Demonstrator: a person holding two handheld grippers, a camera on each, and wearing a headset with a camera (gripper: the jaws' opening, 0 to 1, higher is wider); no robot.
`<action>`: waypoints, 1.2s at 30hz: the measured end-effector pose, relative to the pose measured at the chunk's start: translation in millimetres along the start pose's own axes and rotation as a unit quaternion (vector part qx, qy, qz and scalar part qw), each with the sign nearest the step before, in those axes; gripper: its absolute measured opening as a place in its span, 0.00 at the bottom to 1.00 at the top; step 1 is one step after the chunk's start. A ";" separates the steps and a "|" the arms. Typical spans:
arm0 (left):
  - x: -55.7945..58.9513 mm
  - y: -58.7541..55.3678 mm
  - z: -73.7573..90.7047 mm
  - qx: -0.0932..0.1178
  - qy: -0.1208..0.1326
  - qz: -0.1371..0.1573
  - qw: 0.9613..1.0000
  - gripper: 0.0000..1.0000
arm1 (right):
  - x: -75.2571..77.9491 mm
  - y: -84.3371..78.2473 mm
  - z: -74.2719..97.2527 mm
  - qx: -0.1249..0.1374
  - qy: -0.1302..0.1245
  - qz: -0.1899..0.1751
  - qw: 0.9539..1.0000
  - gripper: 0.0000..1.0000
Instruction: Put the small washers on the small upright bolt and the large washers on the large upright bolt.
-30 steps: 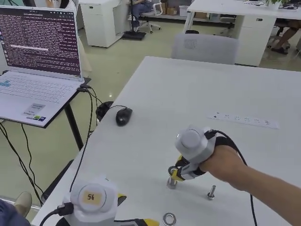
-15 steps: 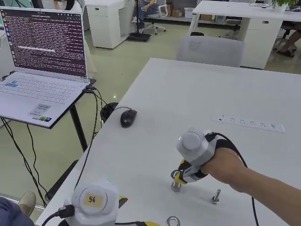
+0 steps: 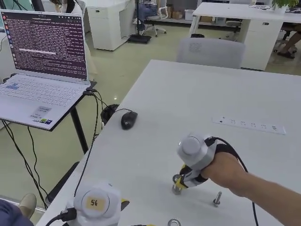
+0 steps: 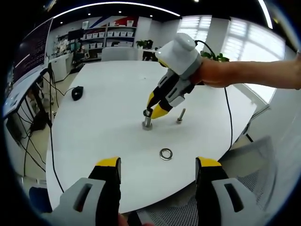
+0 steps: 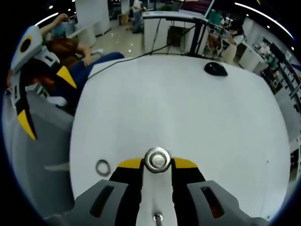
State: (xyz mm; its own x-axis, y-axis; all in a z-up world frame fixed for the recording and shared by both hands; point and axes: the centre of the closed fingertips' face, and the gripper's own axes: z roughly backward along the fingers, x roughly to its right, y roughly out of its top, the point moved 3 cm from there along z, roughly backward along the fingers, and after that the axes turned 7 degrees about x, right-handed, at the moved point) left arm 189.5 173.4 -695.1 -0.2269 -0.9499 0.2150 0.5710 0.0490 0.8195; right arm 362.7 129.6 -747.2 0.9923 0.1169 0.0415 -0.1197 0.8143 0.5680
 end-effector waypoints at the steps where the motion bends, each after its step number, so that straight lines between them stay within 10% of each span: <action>1: -0.2 -0.2 -0.1 0.000 0.000 0.000 1.000 0.64 | 0.7 -0.2 -1.0 0.002 -0.001 0.001 1.000 0.24; 18: 0.3 -3.4 -1.2 -0.004 -0.001 0.000 1.000 0.64 | -2.1 -18.5 -26.3 -0.004 -0.003 -0.038 0.999 0.25; 36: 0.4 -2.0 -0.6 -0.003 0.001 -0.003 1.000 0.64 | -38.7 -51.4 -0.9 -0.016 0.016 -0.026 0.999 0.25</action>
State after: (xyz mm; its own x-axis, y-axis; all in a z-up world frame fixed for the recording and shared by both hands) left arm 188.7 172.7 -697.0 -0.2294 -0.9506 0.2090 0.5747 0.0410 0.8173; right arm 330.5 83.7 -778.7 0.9957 0.0917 -0.0138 -0.0696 0.8375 0.5420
